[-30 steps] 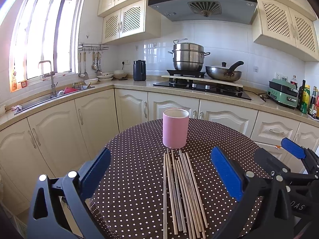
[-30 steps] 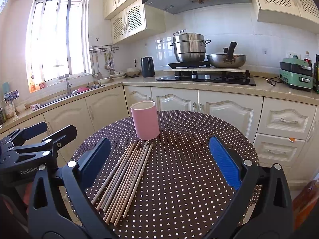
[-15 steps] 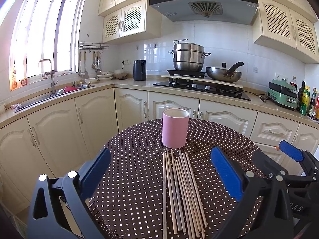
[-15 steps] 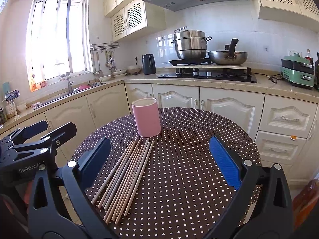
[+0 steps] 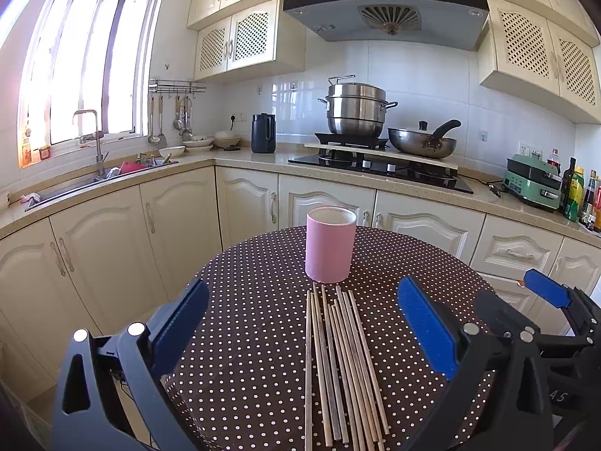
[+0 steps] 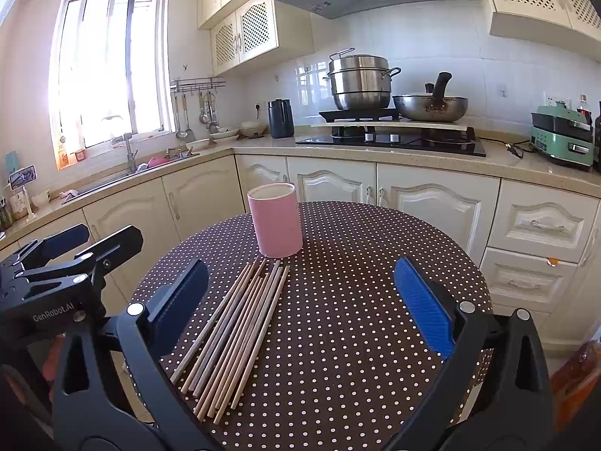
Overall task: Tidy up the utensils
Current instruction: 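Lower the right gripper onto the chopstick pile and close on one chopstick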
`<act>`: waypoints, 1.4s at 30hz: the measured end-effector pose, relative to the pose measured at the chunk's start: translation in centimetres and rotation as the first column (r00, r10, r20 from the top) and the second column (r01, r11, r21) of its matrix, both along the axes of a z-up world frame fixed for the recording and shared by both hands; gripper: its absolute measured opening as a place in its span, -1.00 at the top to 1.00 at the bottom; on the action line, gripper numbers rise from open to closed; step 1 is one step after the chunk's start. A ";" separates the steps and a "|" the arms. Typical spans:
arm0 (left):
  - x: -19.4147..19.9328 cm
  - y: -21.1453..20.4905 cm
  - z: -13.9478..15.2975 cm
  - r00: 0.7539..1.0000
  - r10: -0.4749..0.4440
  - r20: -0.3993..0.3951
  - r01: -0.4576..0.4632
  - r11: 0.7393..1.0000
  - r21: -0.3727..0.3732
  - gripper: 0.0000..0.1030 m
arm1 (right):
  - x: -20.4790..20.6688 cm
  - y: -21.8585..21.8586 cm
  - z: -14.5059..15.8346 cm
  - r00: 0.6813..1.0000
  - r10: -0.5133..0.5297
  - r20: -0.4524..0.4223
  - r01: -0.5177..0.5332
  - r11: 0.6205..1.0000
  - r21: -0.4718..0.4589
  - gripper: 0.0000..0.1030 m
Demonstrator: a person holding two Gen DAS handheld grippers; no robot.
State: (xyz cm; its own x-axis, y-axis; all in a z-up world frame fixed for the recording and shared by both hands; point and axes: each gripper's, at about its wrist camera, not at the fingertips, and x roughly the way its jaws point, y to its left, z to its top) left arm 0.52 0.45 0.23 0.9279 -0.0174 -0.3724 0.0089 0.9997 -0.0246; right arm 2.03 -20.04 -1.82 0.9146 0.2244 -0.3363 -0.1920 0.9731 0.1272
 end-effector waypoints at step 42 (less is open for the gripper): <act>10.1 2.1 -8.5 0.917 -0.020 -0.399 0.022 1.000 0.000 -0.92 | 10.3 1.6 -8.6 0.914 -0.091 -0.394 0.084 0.996 -0.035 -0.88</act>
State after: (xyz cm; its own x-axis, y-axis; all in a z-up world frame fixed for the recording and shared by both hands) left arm 10.59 2.57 -8.27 0.7021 -0.0324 -0.7114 0.0201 0.9995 -0.0257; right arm 12.29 -18.45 -10.37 0.7220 0.1402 -0.6775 -0.0430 0.9865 0.1582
